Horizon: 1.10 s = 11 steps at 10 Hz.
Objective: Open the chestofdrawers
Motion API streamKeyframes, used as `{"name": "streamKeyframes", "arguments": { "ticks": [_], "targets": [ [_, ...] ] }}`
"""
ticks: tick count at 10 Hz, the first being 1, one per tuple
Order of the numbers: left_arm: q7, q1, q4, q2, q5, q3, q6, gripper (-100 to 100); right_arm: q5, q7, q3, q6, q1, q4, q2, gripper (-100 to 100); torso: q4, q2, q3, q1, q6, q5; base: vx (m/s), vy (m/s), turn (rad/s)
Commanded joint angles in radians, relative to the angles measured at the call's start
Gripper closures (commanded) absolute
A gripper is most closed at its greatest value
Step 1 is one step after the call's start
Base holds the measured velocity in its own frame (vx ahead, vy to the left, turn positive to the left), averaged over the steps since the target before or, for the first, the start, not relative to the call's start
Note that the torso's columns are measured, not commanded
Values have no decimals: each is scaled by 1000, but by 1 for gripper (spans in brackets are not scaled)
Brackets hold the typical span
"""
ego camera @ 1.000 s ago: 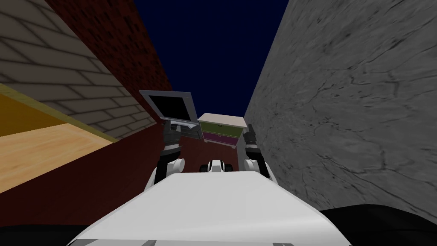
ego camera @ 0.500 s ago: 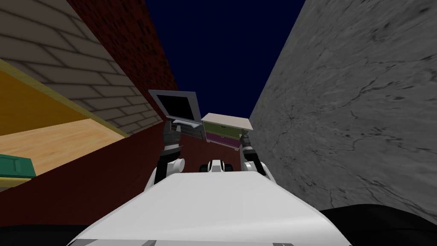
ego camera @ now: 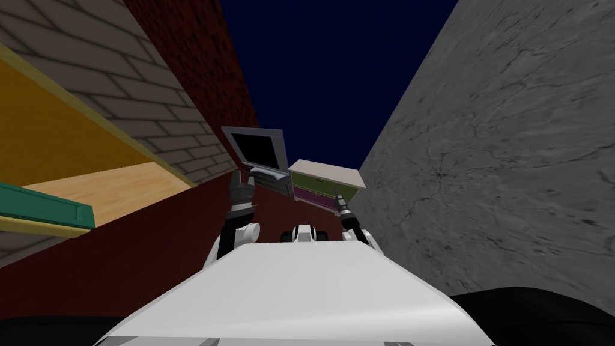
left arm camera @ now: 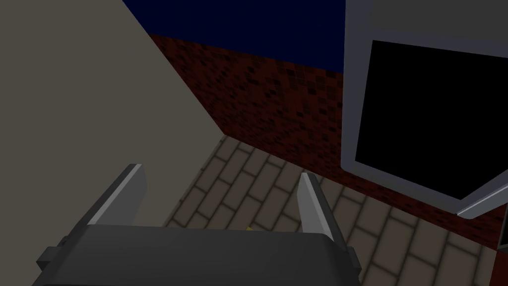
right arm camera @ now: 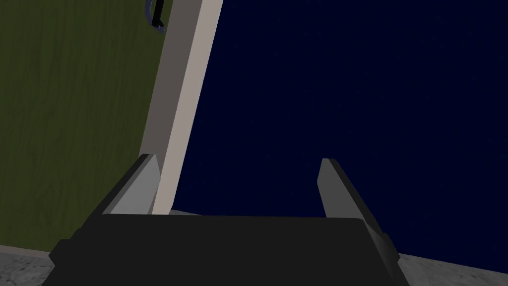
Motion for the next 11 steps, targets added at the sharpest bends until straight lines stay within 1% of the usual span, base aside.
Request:
{"name": "streamKeyframes", "arguments": {
  "ticks": [1, 2, 3, 4, 5, 6, 7, 8, 9, 10, 11],
  "targets": [
    [0, 0, 0, 0, 0, 0, 0, 0, 37, -6, 20, 74, -15, 48, -14, -100, 1, 2, 1, -1, 0, 0, 41, 22, 198],
    [0, 0, 0, 0, 0, 0, 0, 0, 37, -6, 20, 102, -15, 48, -14, -100, 0, 0, 1, 1, -1, 0, 53, 14, 132],
    [0, 0, 0, 0, 0, 0, 0, 0, 37, -6, 20, 109, -15, 48, -14, -100, 0, -1, 0, 0, 0, 0, 32, 7, -8],
    [0, 0, 0, 0, 0, 0, 0, 0, 71, -10, 39, 150, -18, 94, -25, -100, 0, 0, 0, 0, 0, 0, 59, 23, 241],
    [0, 0, 0, 0, 0, 0, 0, 0, 71, -10, 39, 169, -18, 95, -25, -100, 0, -2, -1, 1, -1, 0, 68, 26, 131],
    [0, 0, 0, 0, 0, 0, 0, 0, 71, -10, 39, 177, -18, 95, -25, -100, 0, -2, -1, 1, 0, 0, 33, 14, -31],
    [0, 0, 0, 0, 0, 0, 0, 0, 106, -14, 60, 214, -21, 144, -35, -100, 0, 1, 0, 0, 0, 0, 65, 12, 242],
    [0, 0, 0, 0, 0, 0, 0, 0, 106, -14, 60, 235, -21, 144, -35, -100, 0, -1, 0, 0, -1, 0, 70, 11, 140],
    [0, 0, 0, 0, 0, 0, 0, 0, 106, -14, 60, 248, -21, 144, -35, -100, 0, -1, -1, 0, 0, 0, 31, 9, -22],
    [0, 0, 0, 0, 0, 0, 0, 0, 143, -18, 82, 287, -24, 194, -44, -100, 0, 1, 1, 0, 0, 0, 56, 27, 253],
    [0, 0, 0, 0, 0, 0, 0, 0, 143, -18, 82, 312, -24, 194, -44, -100, 0, 0, 0, 1, -1, 0, 62, 16, 127]
  ]
}}
